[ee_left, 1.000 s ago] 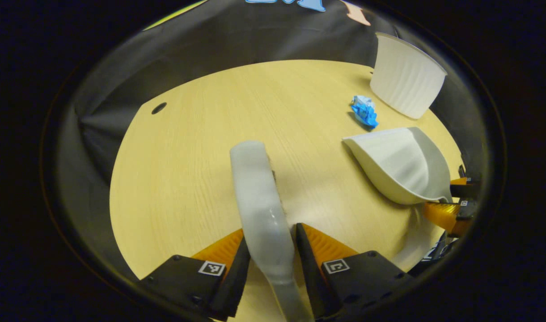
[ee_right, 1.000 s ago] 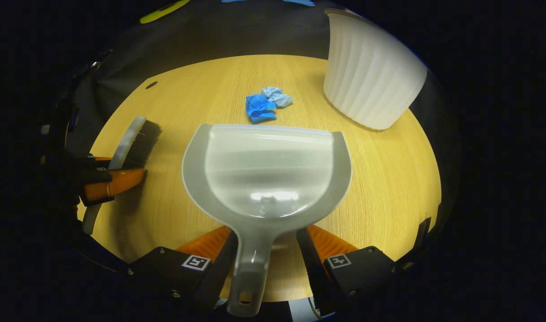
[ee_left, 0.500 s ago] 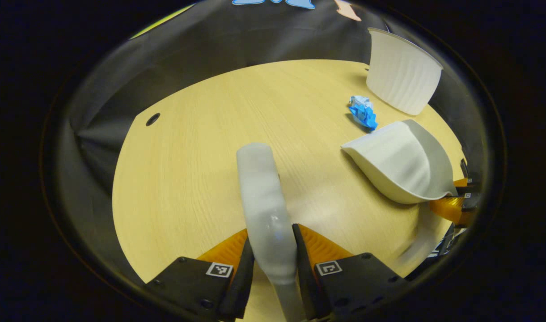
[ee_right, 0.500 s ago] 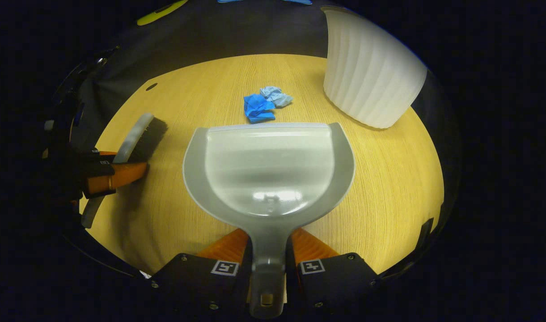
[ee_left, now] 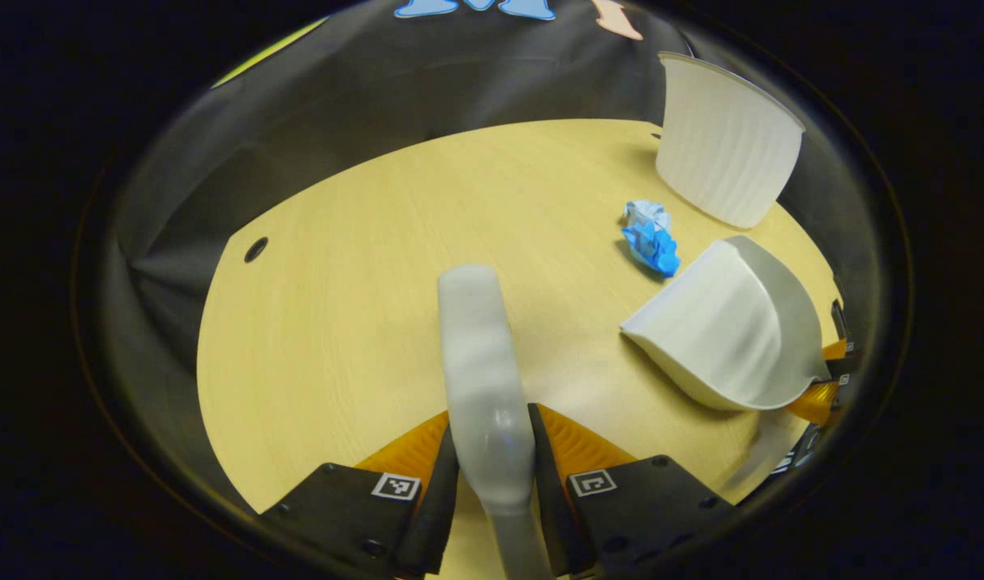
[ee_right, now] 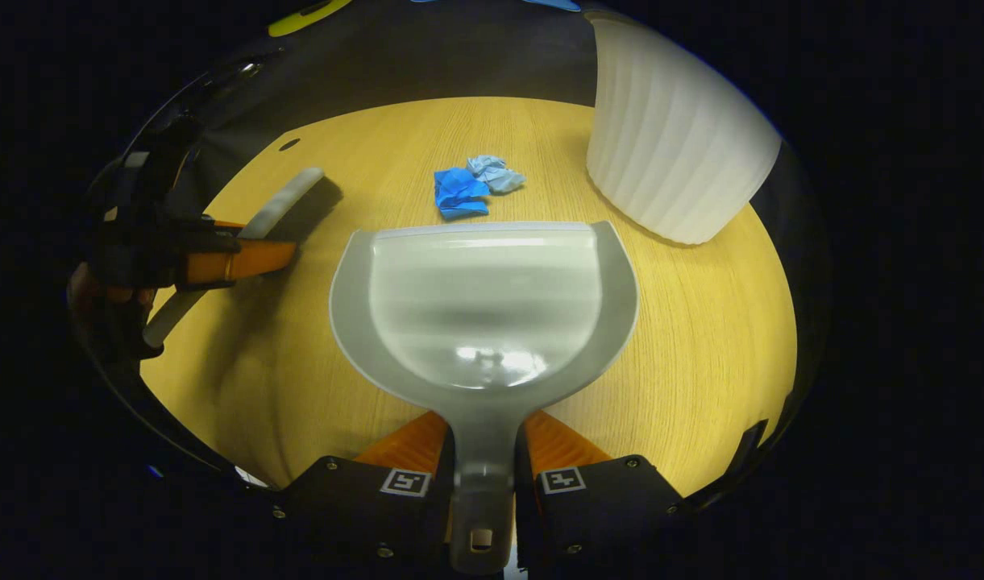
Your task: Pick up the small broom and dustpan from the desktop, sweep the trash into the dustpan with the broom, and then empty the trash into the garbage bin.
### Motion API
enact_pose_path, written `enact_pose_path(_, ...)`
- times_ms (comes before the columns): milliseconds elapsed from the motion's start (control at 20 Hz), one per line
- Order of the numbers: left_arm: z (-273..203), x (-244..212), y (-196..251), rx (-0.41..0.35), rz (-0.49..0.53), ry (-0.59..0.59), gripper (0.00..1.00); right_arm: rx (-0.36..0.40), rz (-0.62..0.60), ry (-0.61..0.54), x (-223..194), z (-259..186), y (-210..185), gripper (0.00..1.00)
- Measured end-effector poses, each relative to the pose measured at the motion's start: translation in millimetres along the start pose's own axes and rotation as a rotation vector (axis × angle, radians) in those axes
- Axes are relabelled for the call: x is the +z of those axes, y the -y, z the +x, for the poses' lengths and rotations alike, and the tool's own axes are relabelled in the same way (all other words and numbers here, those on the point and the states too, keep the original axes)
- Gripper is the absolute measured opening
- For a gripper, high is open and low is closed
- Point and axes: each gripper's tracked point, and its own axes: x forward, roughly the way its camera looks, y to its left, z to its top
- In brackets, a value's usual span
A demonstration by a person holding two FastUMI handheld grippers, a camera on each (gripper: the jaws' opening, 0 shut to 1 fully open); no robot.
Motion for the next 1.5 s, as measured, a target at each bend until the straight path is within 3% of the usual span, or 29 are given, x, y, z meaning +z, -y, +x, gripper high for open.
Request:
enact_pose_path(100, 8.2, 15.7, 0.8, 0.007, 0.031, 0.011, 0.50, 0.009, -0.018, -0.002, 1.8, 0.3, 8.2, 0.35)
enact_pose_path(550, 46.1, 64.0, 26.8, -0.039, 0.113, 0.001, 0.55, 0.077, -0.118, -0.018, 14.1, 4.9, 37.6, 0.35)
enact_pose_path(650, 53.2, 75.9, 28.8, -0.052, 0.155, -0.008, 0.50, 0.092, -0.148, -0.023, 17.6, 6.6, 42.4, 0.35)
enact_pose_path(850, 66.5, 97.4, 38.6, -0.091, 0.293, -0.025, 0.51, 0.129, -0.200, -0.036, 21.6, 6.1, 49.5, 0.35)
enact_pose_path(1200, 76.6, 116.7, 84.4, -0.249, 0.492, -0.028, 0.55, 0.154, -0.257, -0.047, 21.9, 6.1, 56.6, 0.35)
enact_pose_path(1300, 71.3, 117.3, 98.0, -0.300, 0.514, -0.026, 0.50, 0.158, -0.264, -0.039, 23.1, 7.7, 56.8, 0.35)
enact_pose_path(1500, 46.3, 105.4, 128.2, -0.400, 0.530, -0.044, 0.51, 0.164, -0.273, -0.030, 25.2, 10.6, 55.6, 0.35)
